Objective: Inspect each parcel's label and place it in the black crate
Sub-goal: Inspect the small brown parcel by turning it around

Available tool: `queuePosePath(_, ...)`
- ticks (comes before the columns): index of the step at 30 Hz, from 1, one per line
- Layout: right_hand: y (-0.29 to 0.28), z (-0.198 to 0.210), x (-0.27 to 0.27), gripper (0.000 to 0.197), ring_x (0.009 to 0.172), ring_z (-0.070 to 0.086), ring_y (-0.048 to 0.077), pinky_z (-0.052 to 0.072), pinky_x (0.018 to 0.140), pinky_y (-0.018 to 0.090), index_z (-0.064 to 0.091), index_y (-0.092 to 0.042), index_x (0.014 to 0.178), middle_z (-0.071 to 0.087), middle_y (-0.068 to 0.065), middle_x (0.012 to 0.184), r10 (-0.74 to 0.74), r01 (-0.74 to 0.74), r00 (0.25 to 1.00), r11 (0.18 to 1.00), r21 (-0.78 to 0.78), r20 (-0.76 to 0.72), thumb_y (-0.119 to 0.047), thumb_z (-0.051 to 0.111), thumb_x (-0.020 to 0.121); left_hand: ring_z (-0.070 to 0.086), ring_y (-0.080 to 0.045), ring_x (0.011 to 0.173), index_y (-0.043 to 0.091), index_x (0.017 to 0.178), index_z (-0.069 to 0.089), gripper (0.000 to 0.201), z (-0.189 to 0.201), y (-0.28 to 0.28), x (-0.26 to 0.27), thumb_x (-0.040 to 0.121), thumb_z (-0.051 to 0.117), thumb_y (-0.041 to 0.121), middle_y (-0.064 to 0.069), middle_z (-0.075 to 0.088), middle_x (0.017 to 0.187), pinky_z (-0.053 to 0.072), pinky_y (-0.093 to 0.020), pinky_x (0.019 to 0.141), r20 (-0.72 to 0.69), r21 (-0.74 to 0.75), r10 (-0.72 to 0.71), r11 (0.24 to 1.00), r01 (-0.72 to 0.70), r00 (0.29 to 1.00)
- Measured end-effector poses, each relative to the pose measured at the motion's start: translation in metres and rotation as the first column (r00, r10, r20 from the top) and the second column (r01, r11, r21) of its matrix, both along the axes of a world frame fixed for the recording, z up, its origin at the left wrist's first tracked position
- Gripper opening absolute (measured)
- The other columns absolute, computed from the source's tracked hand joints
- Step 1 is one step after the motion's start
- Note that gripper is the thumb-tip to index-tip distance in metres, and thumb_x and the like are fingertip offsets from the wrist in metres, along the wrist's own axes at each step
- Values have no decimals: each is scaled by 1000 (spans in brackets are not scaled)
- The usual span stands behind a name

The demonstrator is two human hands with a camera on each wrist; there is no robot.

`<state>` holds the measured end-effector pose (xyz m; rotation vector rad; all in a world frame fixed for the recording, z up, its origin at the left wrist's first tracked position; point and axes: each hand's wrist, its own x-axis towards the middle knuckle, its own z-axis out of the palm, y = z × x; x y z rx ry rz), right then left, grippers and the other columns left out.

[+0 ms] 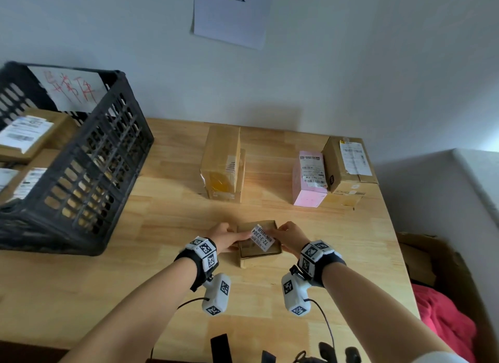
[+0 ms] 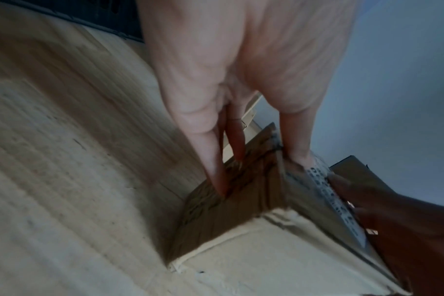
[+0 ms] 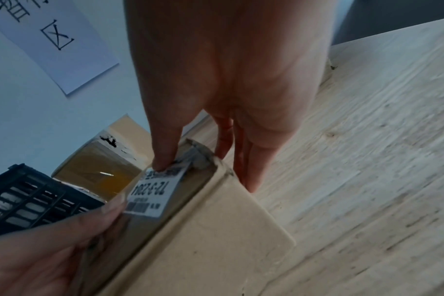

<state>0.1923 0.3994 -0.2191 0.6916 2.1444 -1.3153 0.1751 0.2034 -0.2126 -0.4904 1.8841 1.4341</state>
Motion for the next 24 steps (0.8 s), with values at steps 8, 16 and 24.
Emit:
queuePosePath(8,-1,2,0,45,79,55,16,36,52,20,48,-14,97,60,1,91,150,-139,988,962,237,-29,-51,68,80,62,-27,103,10,87,48,43,-6,4,-3,71,82,30,-16,61,112,55,-43,87,-55,-103,-81,992,75,995)
queuePosePath(16,1,6,-2,47,75,58,13,55,59,29,48,-14,98,57,0,86,88,-92,996,984,155,35,-50,70,78,60,-28,105,12,115,47,58,-5,6,-7,71,82,26,-9,57,118,57,-43,84,-46,-142,-122,983,114,992)
queuePosePath(24,-4,7,7,59,85,70,36,59,79,45,62,1,104,67,17,98,-54,91,969,985,-145,243,-54,63,82,59,-24,105,6,126,51,45,13,10,-5,85,69,16,-12,59,124,54,-36,84,7,-9,-176,984,176,984)
